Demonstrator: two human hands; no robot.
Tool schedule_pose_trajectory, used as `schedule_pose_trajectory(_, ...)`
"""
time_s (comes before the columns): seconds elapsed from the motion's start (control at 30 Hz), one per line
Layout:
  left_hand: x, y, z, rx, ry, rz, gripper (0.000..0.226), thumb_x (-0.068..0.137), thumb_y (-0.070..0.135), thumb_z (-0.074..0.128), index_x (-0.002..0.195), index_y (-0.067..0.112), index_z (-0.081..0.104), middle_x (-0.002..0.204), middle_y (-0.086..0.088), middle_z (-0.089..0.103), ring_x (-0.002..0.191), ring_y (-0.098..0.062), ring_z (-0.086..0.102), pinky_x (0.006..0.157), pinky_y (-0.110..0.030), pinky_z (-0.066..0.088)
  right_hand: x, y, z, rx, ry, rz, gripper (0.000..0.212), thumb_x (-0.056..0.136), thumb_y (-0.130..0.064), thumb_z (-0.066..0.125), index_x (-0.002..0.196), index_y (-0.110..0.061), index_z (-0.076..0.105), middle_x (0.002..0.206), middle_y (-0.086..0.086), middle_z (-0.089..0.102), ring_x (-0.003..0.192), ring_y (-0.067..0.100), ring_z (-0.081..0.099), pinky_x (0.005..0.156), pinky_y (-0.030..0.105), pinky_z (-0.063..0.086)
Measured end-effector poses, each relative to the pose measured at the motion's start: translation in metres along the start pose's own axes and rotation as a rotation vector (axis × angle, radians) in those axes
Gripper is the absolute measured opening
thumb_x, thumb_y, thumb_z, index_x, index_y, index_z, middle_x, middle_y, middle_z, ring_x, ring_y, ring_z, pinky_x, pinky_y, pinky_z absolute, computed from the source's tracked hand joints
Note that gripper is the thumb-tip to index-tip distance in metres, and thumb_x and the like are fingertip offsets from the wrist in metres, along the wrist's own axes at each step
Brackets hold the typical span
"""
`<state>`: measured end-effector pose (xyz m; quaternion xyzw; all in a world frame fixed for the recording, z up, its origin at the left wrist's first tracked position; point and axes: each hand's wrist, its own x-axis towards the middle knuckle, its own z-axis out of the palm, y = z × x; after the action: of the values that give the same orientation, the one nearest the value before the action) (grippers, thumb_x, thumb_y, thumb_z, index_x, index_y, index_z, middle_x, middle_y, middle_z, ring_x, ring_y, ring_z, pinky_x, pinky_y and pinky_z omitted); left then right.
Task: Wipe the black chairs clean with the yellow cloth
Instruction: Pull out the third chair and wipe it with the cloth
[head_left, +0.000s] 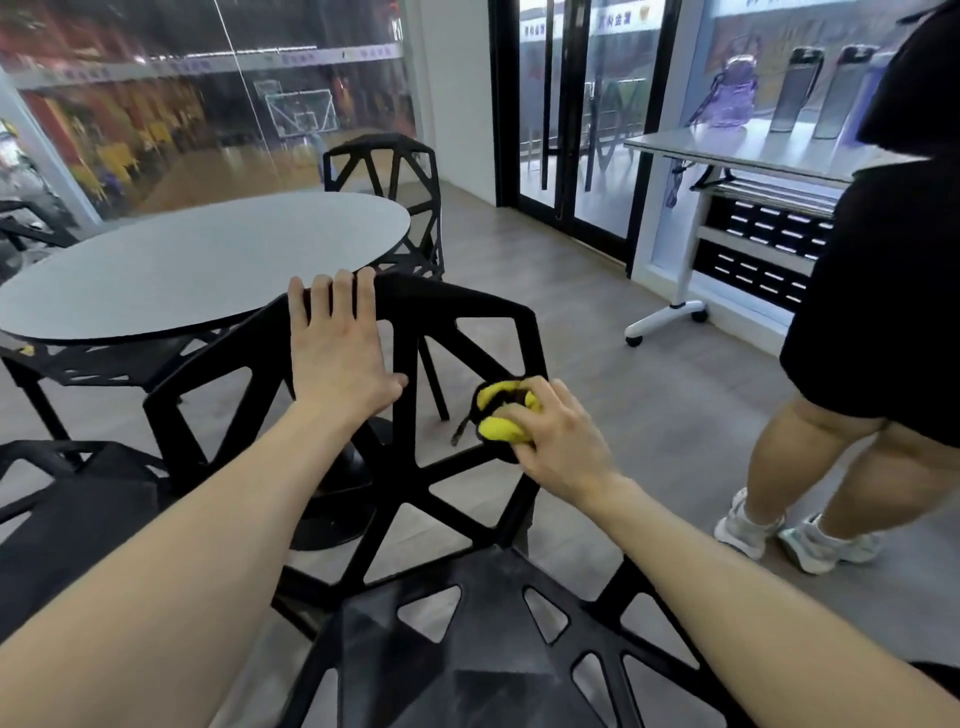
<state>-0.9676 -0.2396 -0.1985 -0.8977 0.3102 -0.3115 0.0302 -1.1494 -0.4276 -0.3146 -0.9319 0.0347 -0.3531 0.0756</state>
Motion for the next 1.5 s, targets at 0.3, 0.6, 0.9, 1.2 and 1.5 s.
schedule_pose_trajectory(0.3,0.0,-0.004,0.005,-0.054,-0.019,0.017,0.14,0.065,0.071,0.084,0.169,0.01,0.012,0.169,-0.018,0.024,0.161,-0.042,0.017,0.133,-0.062,0.008,-0.039,0.009,0.025,-0.148,0.015,0.033,0.035,0.087,-0.008,0.068,0.12,-0.019,0.072,0.131,0.015,0.057,0.111,0.04,0.055,0.09,0.052,0.049)
schedule_pose_trajectory(0.6,-0.135,-0.02,0.021,-0.282,-0.048,0.089,0.076,0.091,0.042,0.071,0.156,0.011,0.047,0.164,-0.017,0.039,0.152,-0.036,0.037,0.125,-0.05,0.034,-0.049,-0.022,0.039,-0.142,0.13,0.477,0.039,0.089,-0.015,0.076,0.128,-0.021,0.069,0.14,0.012,0.049,0.121,0.036,0.05,0.1,0.053,0.048)
schedule_pose_trajectory(0.9,-0.203,-0.063,0.09,-0.18,-0.292,0.13,0.084,0.094,0.051,0.048,0.165,0.007,0.038,0.157,-0.011,0.05,0.154,-0.033,0.039,0.133,-0.052,0.021,-0.044,-0.082,0.103,-0.171,-0.021,0.193,0.043,0.094,-0.013,0.068,0.134,-0.028,0.062,0.139,0.018,0.048,0.111,0.039,0.051,0.088,0.052,0.049)
schedule_pose_trajectory(1.2,-0.21,-0.058,0.093,-0.194,-0.276,0.134,0.084,0.092,0.041,0.03,0.168,0.005,0.032,0.165,-0.015,0.042,0.162,-0.035,0.026,0.135,-0.054,0.014,-0.099,-0.079,0.114,-0.154,-0.205,0.4,0.051,0.086,-0.008,0.074,0.133,-0.02,0.061,0.132,0.011,0.057,0.11,0.038,0.053,0.093,0.051,0.054)
schedule_pose_trajectory(1.5,-0.209,-0.071,0.074,-0.336,-0.403,0.162,0.081,0.095,0.026,0.058,0.17,0.015,0.029,0.18,-0.006,0.016,0.168,-0.021,0.0,0.136,-0.039,-0.005,-0.069,-0.069,0.044,0.156,-0.001,0.552,0.052,0.09,-0.032,0.08,0.13,-0.02,0.049,0.127,0.006,0.052,0.106,0.033,0.06,0.08,0.045,0.056)
